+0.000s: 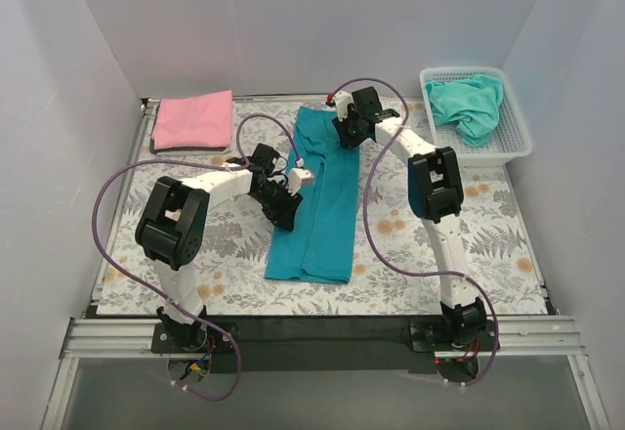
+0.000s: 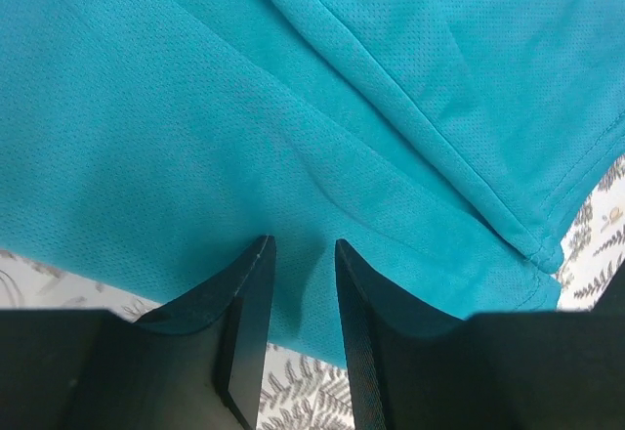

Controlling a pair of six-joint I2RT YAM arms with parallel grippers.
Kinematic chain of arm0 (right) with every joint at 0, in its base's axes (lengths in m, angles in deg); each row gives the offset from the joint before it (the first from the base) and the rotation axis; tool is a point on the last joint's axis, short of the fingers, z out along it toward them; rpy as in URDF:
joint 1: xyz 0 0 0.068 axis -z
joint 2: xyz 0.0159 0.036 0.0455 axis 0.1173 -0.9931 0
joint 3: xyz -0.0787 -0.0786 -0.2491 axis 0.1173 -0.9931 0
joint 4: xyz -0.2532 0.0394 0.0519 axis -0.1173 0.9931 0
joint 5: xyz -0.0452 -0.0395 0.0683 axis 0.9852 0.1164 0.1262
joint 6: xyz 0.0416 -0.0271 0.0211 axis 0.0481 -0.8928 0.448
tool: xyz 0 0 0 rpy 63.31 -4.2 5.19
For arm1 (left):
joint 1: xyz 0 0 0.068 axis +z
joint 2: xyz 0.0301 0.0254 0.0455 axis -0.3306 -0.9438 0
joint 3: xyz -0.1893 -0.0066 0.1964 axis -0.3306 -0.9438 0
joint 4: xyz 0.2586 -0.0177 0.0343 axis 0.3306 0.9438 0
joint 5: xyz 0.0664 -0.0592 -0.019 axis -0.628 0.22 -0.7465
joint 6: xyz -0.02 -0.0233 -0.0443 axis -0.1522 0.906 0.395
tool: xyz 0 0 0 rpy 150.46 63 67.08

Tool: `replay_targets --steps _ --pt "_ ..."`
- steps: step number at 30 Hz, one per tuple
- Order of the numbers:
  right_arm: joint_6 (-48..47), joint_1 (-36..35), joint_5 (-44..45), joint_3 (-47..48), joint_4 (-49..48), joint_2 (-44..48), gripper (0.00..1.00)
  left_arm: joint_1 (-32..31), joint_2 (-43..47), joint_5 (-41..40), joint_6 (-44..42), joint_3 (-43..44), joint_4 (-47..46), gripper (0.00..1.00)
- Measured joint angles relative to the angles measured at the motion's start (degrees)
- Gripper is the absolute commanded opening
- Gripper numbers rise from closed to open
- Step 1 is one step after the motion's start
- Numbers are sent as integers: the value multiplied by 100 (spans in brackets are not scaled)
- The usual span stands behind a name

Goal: Fold and stack the t-shirts
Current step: Fold the tshirt

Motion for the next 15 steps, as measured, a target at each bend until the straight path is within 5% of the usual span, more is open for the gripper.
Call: replay_targets --steps 8,15 --pt "-195 -7 474 302 -151 -179 58 20 -584 33 409 789 -160 34" --pt "-426 4 175 -619 -103 741 64 92 -568 352 549 1134 -127 36"
